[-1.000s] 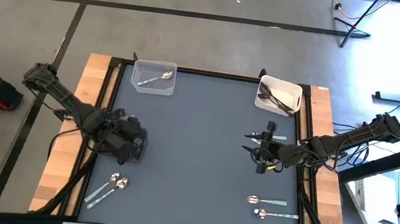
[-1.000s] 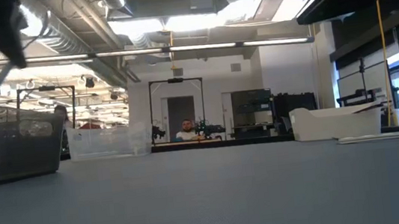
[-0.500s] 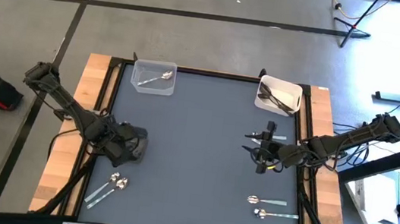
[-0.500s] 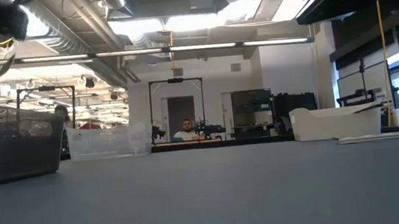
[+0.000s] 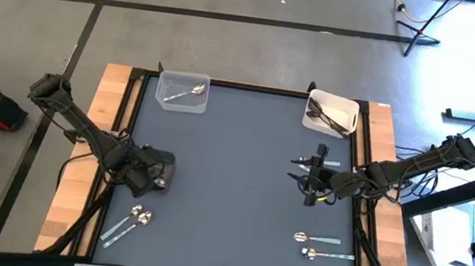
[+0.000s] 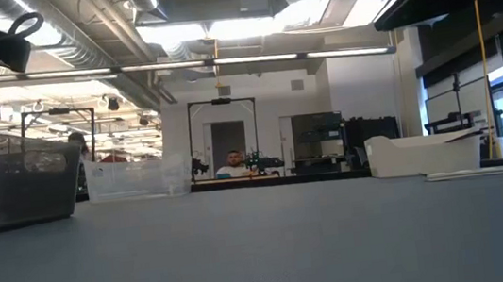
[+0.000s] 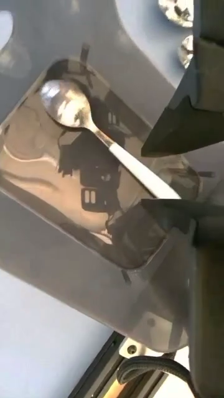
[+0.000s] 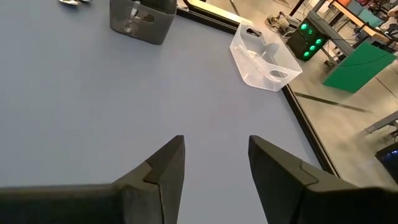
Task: Sort silverware by color (type)
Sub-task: Put the green spoon into the transparent bin
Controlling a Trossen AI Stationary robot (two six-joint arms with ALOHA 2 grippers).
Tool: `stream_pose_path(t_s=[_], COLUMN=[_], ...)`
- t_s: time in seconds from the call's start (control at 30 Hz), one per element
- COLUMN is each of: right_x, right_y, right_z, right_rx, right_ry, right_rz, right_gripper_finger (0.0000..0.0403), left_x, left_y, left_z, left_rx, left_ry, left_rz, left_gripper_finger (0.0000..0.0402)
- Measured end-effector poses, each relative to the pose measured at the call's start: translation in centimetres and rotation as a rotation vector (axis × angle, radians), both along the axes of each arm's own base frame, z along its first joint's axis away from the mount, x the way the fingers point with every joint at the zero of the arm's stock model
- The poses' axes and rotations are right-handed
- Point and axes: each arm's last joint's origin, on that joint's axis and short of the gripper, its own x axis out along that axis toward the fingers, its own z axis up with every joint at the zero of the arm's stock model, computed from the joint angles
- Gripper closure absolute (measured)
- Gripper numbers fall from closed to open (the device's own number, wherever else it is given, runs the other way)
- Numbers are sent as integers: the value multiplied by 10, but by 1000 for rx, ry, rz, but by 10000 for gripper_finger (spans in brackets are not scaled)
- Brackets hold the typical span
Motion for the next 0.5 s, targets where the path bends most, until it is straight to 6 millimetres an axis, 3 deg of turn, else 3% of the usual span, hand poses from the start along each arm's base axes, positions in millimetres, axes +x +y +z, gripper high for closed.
stream_pose_path(t_s=[0.2,0.33,0.5], right_x=[0,0,0], right_y=[0,0,0], right_z=[1,1,1], right_rx=[2,2,38], right_ry=[-5,-6,-14], right_rz=[0,0,-12], right_gripper_finger=[235,235,235], left_x=[12,28,52], left_y=[-5,-9,-19], left_z=[26,46,56], left_rx=[9,131,263], left_ry=[-123,-339,-627], left_rz=[-66,-165,-300], left_gripper_finger=[281,282,282])
